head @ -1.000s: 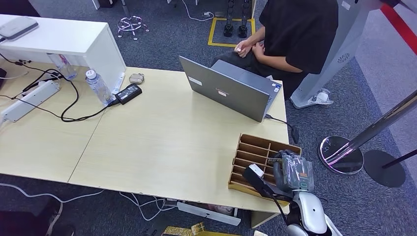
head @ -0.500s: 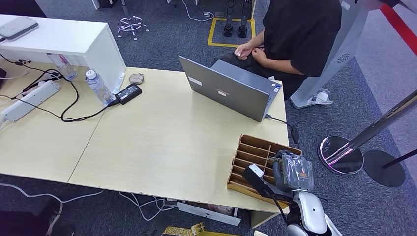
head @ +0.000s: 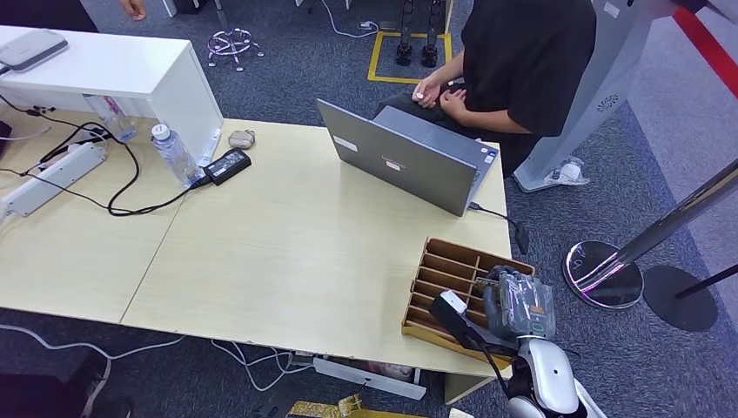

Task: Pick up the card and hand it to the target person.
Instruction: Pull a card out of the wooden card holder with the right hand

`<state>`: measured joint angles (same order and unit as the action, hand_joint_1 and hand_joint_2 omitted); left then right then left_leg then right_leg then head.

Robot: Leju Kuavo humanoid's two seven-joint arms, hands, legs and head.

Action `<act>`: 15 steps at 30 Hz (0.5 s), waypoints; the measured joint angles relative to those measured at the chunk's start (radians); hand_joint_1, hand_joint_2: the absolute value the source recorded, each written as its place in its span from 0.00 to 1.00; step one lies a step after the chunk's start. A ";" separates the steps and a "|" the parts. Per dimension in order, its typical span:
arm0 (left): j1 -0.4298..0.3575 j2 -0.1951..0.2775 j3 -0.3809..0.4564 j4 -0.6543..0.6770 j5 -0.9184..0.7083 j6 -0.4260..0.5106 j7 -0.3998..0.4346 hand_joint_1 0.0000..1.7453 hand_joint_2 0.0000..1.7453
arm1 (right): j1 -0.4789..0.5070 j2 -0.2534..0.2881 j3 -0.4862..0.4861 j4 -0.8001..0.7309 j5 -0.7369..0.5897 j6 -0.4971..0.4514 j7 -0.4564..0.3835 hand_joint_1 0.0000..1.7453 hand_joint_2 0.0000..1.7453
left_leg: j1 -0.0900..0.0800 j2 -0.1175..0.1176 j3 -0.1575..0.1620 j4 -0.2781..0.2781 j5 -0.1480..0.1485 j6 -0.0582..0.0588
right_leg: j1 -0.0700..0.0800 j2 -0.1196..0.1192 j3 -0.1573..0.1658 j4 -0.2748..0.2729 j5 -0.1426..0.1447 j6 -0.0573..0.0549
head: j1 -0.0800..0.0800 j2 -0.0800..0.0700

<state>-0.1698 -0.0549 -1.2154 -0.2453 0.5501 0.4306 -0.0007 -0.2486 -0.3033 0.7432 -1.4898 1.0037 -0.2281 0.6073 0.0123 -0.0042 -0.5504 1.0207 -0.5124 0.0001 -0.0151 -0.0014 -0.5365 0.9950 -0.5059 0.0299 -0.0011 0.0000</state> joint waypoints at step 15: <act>0.000 0.000 0.000 0.000 0.000 0.000 -0.004 0.00 0.00 | -0.005 -0.012 -0.002 -0.079 0.049 -0.003 0.017 0.78 1.00 | 0.000 0.000 0.000 0.000 0.000 0.000 | 0.000 0.000 0.000 0.000 0.000 0.000 | 0.000 0.000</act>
<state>-0.1698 -0.0549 -1.2154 -0.2453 0.5505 0.4305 -0.0044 -0.2535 -0.3150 0.7417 -1.5684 1.0529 -0.2316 0.6245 0.0123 -0.0042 -0.5505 1.0208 -0.5124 0.0001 -0.0151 -0.0013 -0.5365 0.9950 -0.5058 0.0299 -0.0011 0.0000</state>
